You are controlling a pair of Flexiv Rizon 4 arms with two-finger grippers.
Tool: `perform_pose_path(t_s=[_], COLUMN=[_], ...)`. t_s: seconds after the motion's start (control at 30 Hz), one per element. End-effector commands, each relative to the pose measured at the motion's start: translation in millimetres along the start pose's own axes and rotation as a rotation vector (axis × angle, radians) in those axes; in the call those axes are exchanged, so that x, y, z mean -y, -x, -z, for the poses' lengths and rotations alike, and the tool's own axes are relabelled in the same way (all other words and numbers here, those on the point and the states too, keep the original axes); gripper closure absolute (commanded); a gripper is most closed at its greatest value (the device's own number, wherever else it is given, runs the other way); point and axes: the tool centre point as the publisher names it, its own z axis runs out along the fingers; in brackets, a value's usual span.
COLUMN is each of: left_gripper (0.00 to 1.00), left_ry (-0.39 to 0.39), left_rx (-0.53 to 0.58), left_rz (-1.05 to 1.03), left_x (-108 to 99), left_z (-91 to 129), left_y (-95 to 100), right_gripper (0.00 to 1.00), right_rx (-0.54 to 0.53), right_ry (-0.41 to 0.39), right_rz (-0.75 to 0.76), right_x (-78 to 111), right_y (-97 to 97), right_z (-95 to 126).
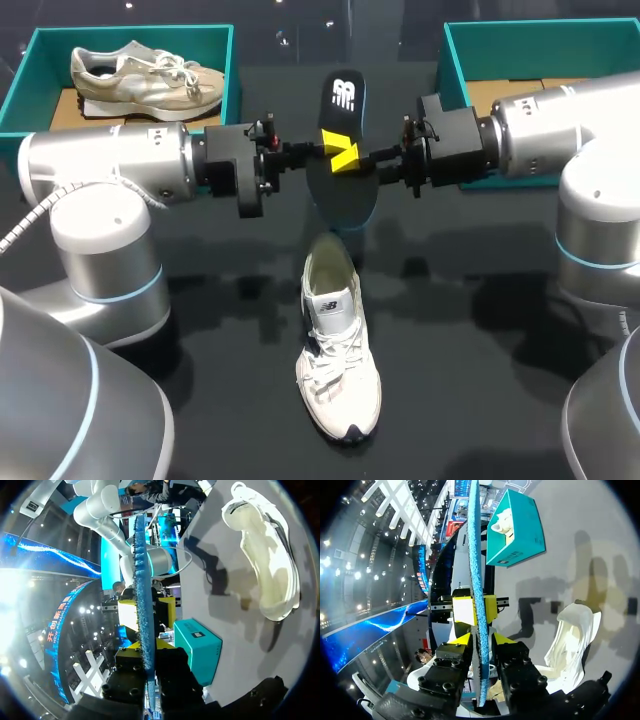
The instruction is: Take the shoe out of the shoebox, open the shoe tongue, remove and reinsert the insole, then place the shoe into the shoebox
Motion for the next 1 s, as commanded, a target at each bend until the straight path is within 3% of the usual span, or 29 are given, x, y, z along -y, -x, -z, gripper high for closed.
perform_pose_path(t_s=[0.03, 0.3, 0.43, 0.6, 0.63, 0.7, 1.0], left_gripper=[1.00, 1.00, 1.00, 1.00, 0.78, 0.00, 0.00], left_ry=[0.003, 0.002, 0.002, 0.006, 0.007, 0.011, 0.060], left_rx=[0.000, -0.002, -0.004, -0.014, -0.015, -0.022, -0.122], left_rz=[-0.002, -0.001, -0.001, 0.002, 0.001, 0.006, 0.028], left_x=[0.2, 1.6, 2.0, 2.5, 2.7, 3.6, 8.2], left_z=[-2.8, -3.0, -2.8, -2.5, -2.3, 0.3, 41.7], left_y=[-0.8, -1.8, -2.6, -4.3, -4.5, -4.0, -11.6], right_gripper=[0.82, 0.89, 1.00, 1.00, 1.00, 1.00, 1.00], right_rx=[-0.003, -0.007, -0.009, -0.011, -0.012, -0.013, -0.025], right_ry=[0.004, 0.008, 0.012, 0.017, 0.018, 0.019, 0.036], right_rz=[0.000, 0.001, -0.001, 0.001, 0.002, 0.004, 0.016], right_x=[-0.4, -2.0, -2.6, -3.2, -3.4, -3.5, -2.5], right_y=[1.2, 1.9, 2.4, 3.2, 3.6, 4.6, 11.2], right_z=[-2.8, -3.6, -3.6, -3.3, -3.0, -2.0, 7.5])
